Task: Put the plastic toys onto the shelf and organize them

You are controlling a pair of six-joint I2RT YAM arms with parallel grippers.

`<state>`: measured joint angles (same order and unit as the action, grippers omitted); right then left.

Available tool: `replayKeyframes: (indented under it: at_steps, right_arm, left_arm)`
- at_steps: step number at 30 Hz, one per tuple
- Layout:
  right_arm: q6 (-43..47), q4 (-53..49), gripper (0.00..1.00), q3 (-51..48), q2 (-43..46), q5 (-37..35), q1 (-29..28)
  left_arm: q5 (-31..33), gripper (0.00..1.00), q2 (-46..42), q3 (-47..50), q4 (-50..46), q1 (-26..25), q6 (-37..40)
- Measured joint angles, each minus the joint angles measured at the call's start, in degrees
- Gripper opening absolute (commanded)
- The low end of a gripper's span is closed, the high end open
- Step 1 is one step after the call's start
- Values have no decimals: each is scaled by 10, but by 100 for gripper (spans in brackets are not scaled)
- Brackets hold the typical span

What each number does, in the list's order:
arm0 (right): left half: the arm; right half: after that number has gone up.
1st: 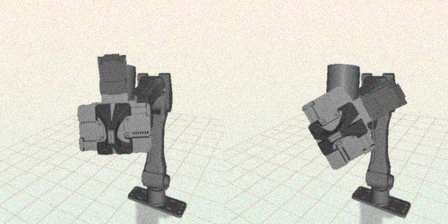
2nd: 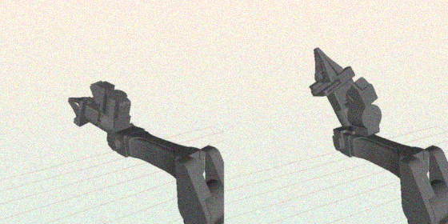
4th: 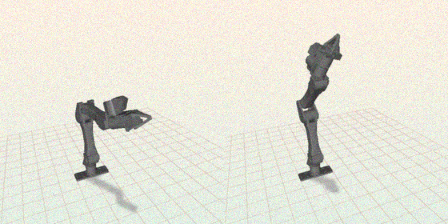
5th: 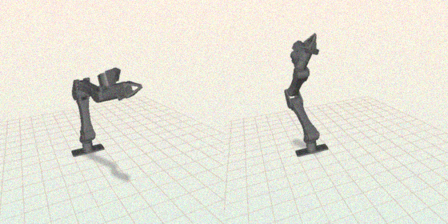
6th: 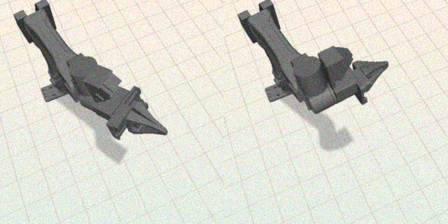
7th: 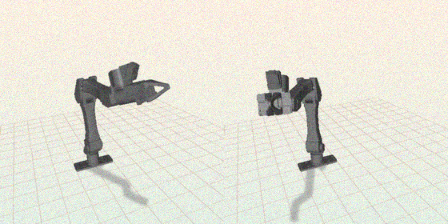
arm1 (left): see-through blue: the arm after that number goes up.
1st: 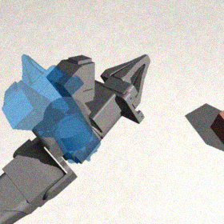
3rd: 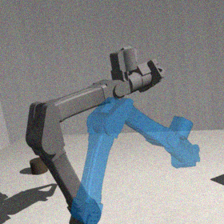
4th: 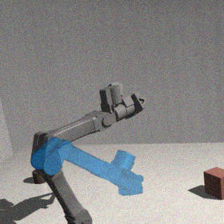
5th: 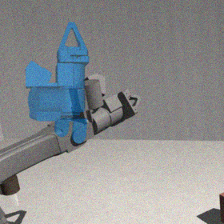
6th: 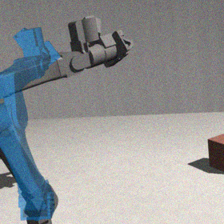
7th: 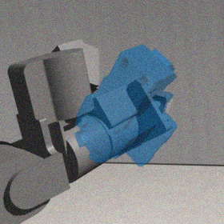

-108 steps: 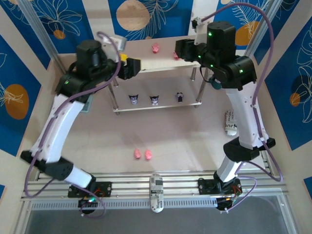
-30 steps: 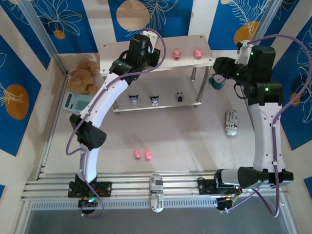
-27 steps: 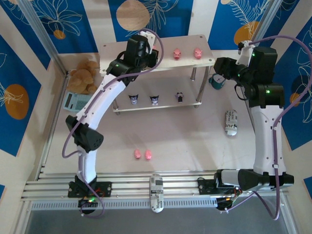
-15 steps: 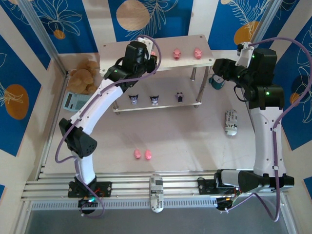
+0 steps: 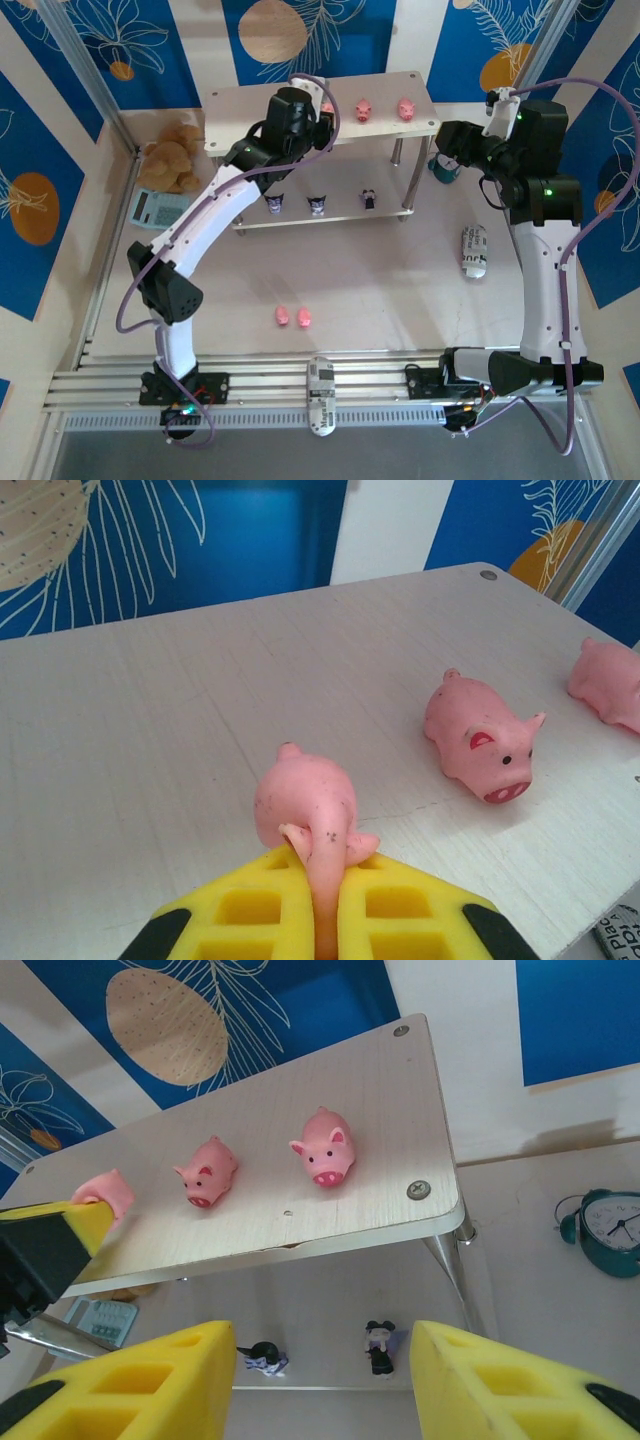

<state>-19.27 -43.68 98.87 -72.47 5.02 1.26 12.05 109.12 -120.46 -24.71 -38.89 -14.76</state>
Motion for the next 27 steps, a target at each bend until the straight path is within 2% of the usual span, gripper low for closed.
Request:
replayKeyframes:
  at_steps: [7, 11, 16, 27]
  right_arm:
    - [0, 1, 50, -4, 3, 0, 0]
    - [0, 5, 52, -4, 3, 0, 0]
    - [0, 5, 52, -4, 3, 0, 0]
    - [0, 5, 52, -4, 3, 4, 0]
  left_arm:
    - [0, 16, 15, -11, 3, 0, -2]
    - [0, 31, 26, -28, 3, 0, -2]
    - [1, 39, 32, -30, 3, 0, -9]
    - [10, 47, 32, -30, 3, 0, -8]
